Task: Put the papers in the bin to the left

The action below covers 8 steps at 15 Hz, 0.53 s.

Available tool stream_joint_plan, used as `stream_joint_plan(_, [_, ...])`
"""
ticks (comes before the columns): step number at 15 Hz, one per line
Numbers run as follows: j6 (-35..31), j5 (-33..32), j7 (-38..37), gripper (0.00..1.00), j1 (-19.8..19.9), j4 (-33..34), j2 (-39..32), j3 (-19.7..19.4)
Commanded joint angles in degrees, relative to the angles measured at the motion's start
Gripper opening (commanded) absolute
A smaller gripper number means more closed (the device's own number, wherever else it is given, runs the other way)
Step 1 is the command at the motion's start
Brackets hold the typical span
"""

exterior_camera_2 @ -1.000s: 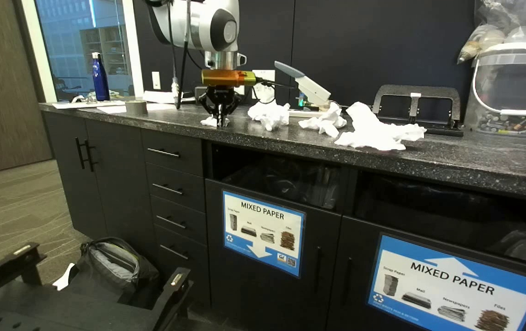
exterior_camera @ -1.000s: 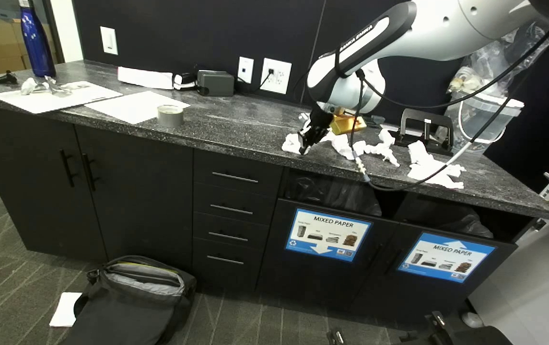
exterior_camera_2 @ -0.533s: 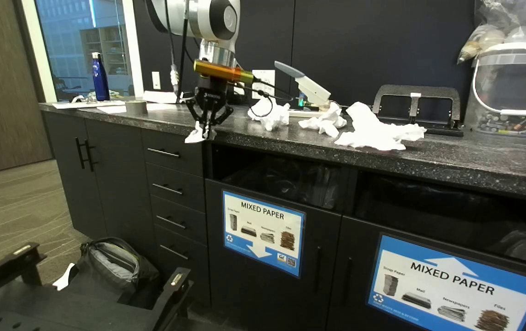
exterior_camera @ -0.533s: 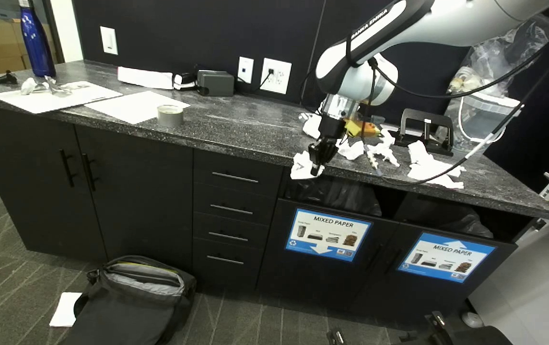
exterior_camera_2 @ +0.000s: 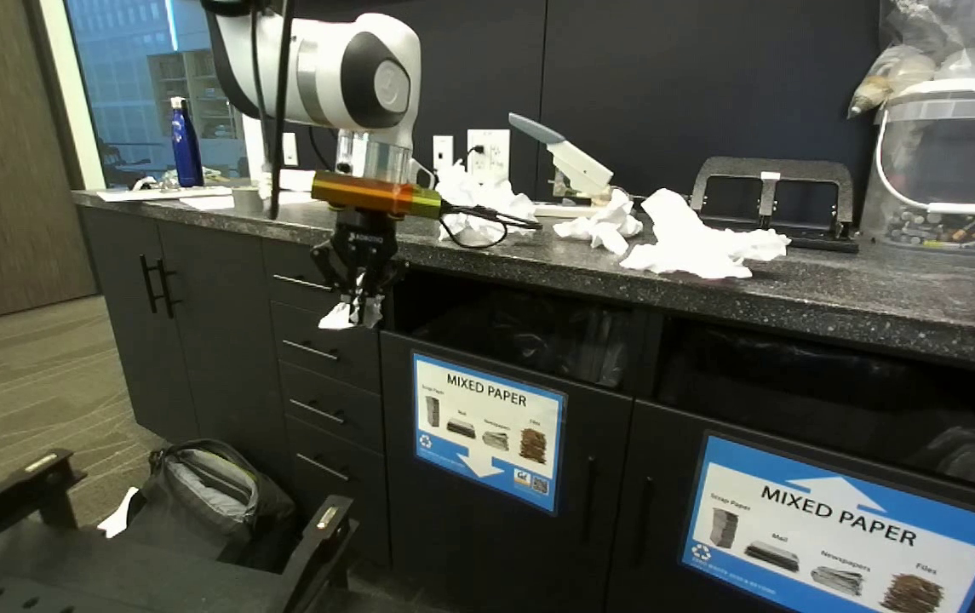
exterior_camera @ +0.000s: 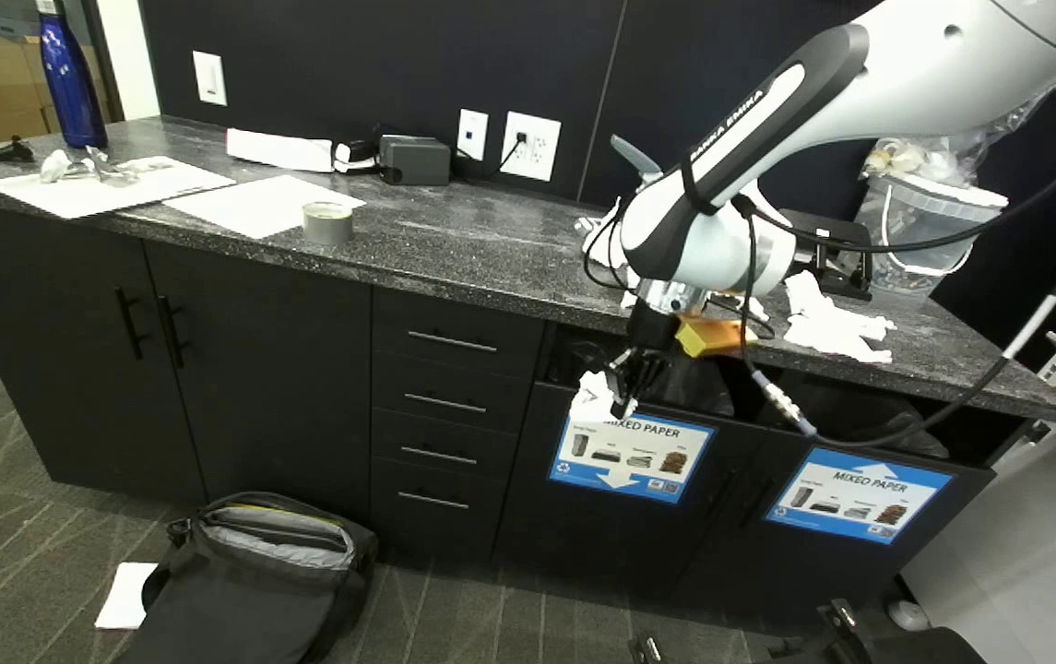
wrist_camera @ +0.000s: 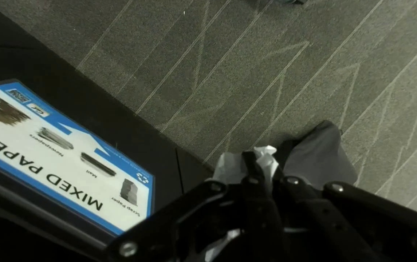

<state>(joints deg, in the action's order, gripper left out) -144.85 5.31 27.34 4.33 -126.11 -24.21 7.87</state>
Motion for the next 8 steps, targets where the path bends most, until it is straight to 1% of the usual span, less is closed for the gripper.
stream_joint_plan(1, [-14.08, 2.53, -2.5, 0.07, 0.76, -10.41, 4.34, 0.91])
stream_joint_plan(3, [-22.22, 4.19, -3.66, 0.08, 1.97, -13.57, 4.44, 2.27])
stream_joint_plan(6, [-33.39, 9.38, -4.94, 0.06, 7.34, -16.54, 2.38, 8.22])
stream_joint_plan(8, [-39.2, 9.92, -7.75, 0.06, 11.63, -17.67, 0.39, 12.57])
